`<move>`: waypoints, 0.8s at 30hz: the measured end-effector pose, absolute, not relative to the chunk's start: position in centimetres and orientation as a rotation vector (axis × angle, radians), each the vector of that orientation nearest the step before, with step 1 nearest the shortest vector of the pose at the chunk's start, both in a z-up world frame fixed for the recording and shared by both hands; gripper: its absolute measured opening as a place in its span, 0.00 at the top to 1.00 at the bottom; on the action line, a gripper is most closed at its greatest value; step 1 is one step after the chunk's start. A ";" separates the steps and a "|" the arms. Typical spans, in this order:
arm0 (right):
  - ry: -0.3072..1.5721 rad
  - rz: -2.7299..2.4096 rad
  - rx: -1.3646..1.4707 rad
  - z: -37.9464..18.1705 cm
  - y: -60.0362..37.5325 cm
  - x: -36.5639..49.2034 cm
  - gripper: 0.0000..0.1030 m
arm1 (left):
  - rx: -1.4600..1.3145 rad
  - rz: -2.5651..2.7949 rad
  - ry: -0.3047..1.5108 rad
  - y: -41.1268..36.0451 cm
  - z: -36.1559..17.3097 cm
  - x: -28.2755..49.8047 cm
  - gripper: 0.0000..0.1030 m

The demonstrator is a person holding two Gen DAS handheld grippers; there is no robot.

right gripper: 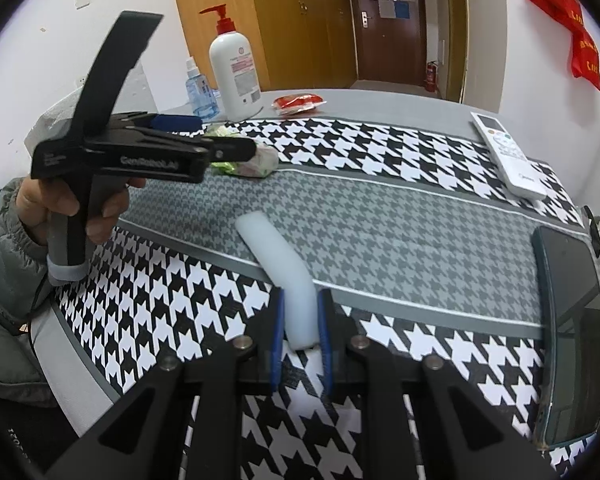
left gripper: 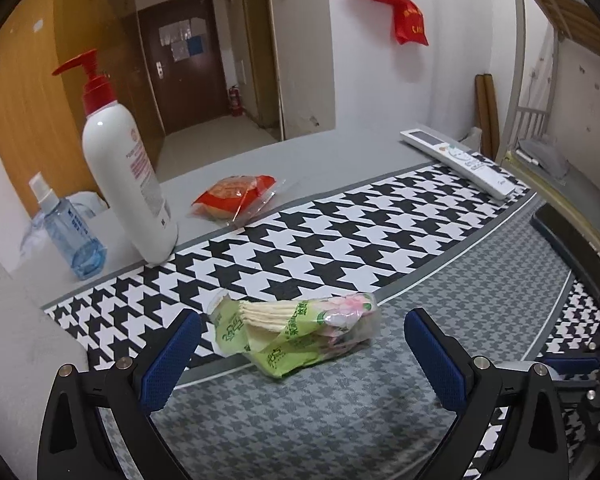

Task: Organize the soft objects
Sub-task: 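Grasp the green tissue pack with the left gripper while the right gripper lifts the foam stick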

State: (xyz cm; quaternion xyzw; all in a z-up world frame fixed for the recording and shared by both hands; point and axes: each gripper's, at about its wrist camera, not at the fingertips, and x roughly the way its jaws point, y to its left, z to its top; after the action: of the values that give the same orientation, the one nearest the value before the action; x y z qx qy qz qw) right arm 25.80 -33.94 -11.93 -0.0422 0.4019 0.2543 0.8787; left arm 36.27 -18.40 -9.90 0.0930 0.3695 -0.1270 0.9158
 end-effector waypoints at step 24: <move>0.824 0.510 -0.047 -11.4 -34.5 25.2 0.81 | 0.140 -0.242 0.776 -16.8 -9.7 36.6 0.32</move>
State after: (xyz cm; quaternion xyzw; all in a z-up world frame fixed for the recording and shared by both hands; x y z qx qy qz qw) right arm 25.23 -34.48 -11.38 -0.0226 0.3960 0.2450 0.8847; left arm 36.60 -16.80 -9.74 0.0680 0.3772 -0.1175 0.9161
